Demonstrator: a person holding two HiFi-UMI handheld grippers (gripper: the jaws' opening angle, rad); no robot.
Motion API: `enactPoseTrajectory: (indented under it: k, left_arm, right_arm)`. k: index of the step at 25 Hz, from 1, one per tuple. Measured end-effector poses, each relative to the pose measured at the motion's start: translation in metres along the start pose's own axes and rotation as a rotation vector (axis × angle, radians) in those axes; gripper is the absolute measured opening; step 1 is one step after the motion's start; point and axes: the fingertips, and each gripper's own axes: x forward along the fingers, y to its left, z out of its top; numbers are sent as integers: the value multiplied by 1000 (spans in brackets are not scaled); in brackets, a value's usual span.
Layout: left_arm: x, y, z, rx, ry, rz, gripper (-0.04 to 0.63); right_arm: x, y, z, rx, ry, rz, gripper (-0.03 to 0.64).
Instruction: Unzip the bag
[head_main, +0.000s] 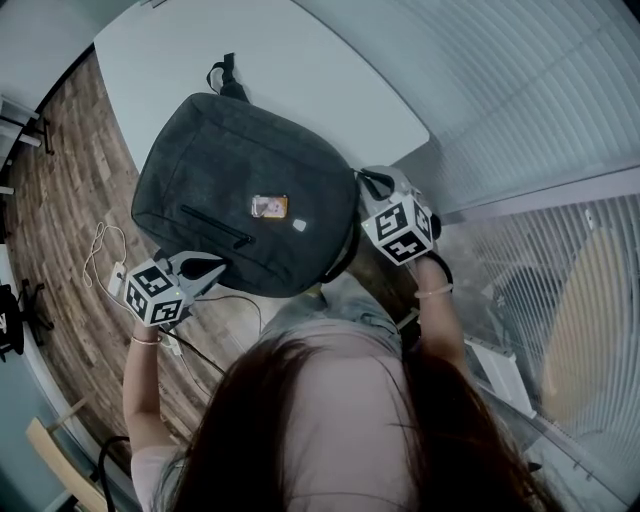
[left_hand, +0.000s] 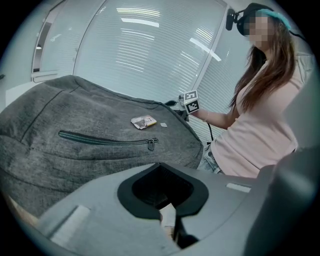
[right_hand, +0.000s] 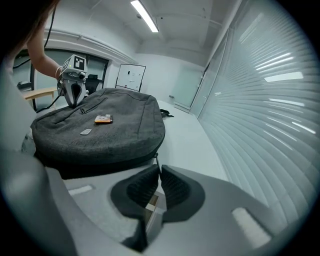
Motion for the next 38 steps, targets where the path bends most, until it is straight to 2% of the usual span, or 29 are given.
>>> enactPoseTrajectory:
  k: [7, 21, 38]
  left_arm:
    - [3, 0, 0, -17, 16, -12, 8]
    - [4, -2, 3, -39, 66, -57, 8]
    - [10, 4, 1, -31, 56, -58, 8]
  right_arm:
    - [10, -9, 6, -48, -12, 50, 20]
    - [31, -20, 25, -197, -19, 221, 23]
    - [73, -28, 47, -291, -41, 322, 23]
